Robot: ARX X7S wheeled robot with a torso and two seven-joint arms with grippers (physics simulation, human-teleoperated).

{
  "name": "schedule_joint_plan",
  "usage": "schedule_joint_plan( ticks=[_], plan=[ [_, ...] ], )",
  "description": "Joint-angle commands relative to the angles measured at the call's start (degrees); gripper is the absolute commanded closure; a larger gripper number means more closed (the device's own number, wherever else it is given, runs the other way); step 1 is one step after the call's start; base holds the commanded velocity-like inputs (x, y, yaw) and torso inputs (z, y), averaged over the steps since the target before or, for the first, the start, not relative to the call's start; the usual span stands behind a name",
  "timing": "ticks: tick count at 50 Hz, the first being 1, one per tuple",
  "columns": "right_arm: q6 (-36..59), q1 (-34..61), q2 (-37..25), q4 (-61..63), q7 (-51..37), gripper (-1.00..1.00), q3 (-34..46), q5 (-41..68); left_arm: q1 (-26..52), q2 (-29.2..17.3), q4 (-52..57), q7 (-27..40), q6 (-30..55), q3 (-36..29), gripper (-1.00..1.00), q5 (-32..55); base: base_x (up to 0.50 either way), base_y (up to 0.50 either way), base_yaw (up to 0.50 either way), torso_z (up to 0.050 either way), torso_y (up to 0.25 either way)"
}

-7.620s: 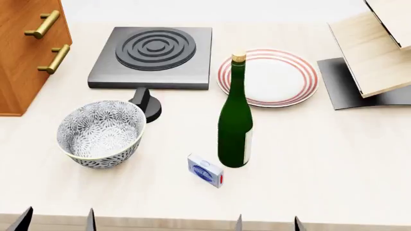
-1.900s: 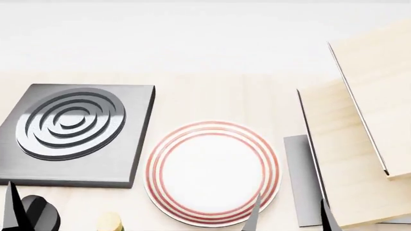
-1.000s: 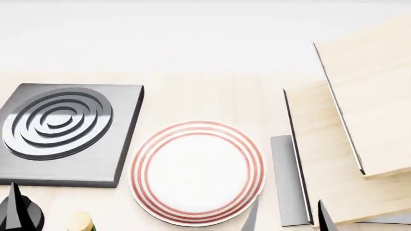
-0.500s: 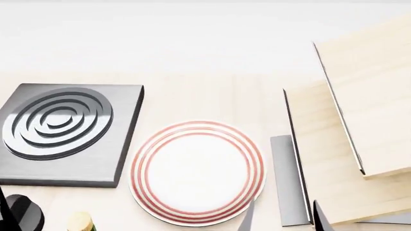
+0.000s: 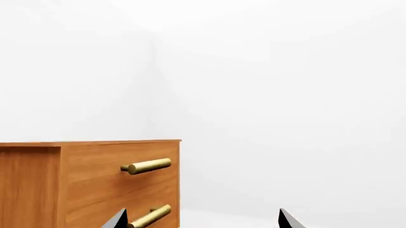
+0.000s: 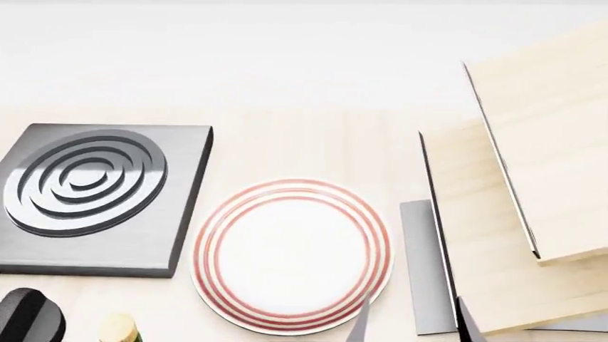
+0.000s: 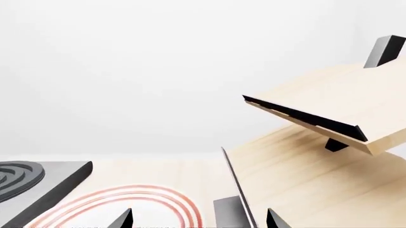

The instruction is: Pick up the akita bowl and put it on the plate.

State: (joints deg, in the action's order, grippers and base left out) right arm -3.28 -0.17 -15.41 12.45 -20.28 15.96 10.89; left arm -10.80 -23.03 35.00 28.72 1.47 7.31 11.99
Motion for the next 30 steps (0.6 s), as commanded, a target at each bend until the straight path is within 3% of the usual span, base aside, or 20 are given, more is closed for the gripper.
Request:
schedule_joint_plan(
  ticks=[1, 19, 30],
  plan=[
    [-0.03, 0.15, -0.08, -0.32, -0.17, -1.00, 0.56, -0.19, -1.01, -1.58, 2.08, 2.07, 2.04, 4.92, -1.00, 0.72, 0.00, 0.00, 0.00, 0.000, 0.000],
    [-0.53, 0.52, -0.05, -1.61, -0.23, -1.00, 1.41, -0.28, -0.88, -5.62, 6.78, 3.89, 10.50, 11.53, -1.00, 4.62, 0.00, 0.00, 0.00, 0.000, 0.000],
    [-0.72, 0.74, 0.06, -2.40, -0.31, -1.00, 2.16, -0.60, 3.88, -9.09, 4.59, 3.51, 18.47, 13.42, -1.00, 10.37, 0.00, 0.00, 0.00, 0.000, 0.000]
  ],
)
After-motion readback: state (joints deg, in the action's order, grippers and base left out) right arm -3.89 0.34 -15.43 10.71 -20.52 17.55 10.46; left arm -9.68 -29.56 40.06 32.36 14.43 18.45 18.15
